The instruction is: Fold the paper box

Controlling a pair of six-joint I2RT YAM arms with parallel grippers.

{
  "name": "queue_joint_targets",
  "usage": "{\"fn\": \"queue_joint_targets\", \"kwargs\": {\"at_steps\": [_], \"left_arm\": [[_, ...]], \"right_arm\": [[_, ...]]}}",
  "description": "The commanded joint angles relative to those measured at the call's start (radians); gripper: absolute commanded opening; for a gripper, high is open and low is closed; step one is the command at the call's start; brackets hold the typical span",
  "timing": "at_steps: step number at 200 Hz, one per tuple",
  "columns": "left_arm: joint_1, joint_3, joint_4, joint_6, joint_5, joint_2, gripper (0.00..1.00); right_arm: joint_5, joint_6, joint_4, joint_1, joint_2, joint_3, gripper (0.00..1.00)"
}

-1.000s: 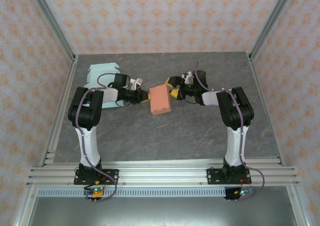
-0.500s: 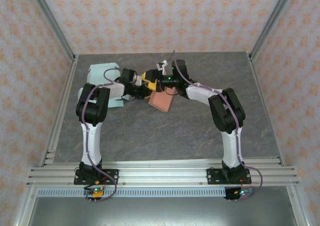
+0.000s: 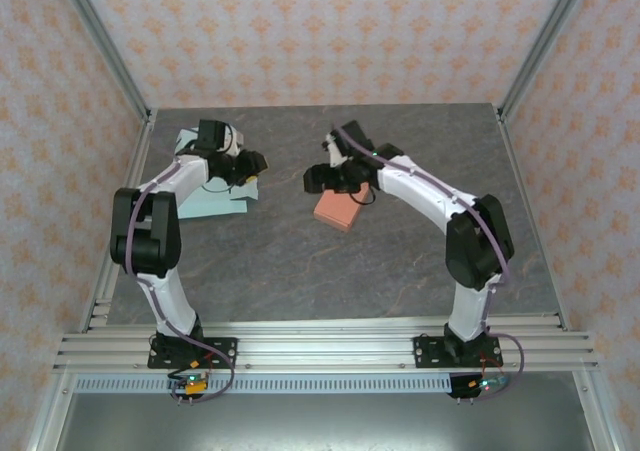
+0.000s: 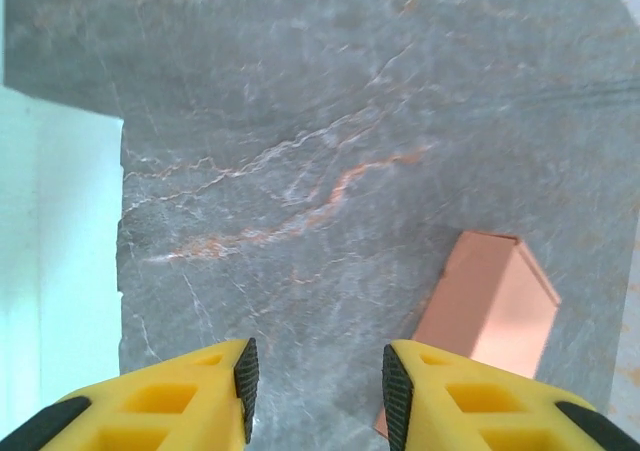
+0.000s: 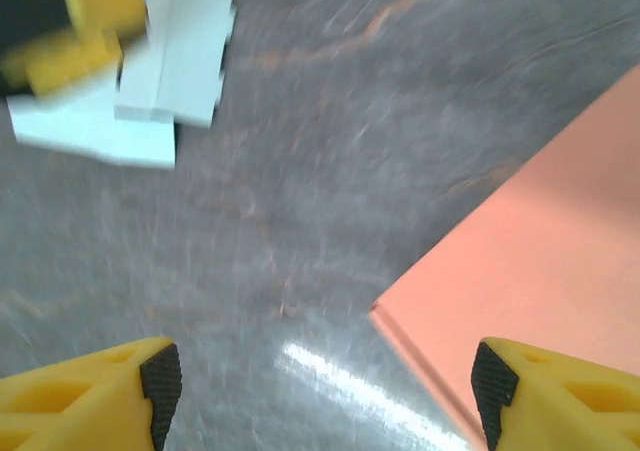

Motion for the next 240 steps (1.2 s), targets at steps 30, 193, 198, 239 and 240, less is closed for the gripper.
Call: {"fn": "queue_joint_targets", "kwargs": {"at_steps": [30,193,198,239,240], "left_arm": [[0.053,0.099,-0.214,0.084,-0.154,-0.057,0.48],[0.092,0.028,-0.228,0.049,-0.352,-0.186,0.50],[0.098,0.019,-0.232,0.035,-0.363,-0.193,0.51],[0.260,-0.143,-0.268,-0.066,-0.450,-0.306,0.56],[0.266,-0.149,-0.268,-0.067,-0.450,-0.308,0.56]], "right_arm": [[-0.065,-0.199,-0.232,0.161,0.170,0.139,0.73],[0.448,-0.036,-0.121,-0.319,-0.033,-0.094,0.75],[0.411,-0.036,-0.101,-0.314,-0.042,-0.095,0.75],[0.232,-0.227,0.041,-0.087,-0.015,-0.069,0.75],[0.244,-0.226,0.036,-0.081,-0.008,-0.064,0.75]]}}
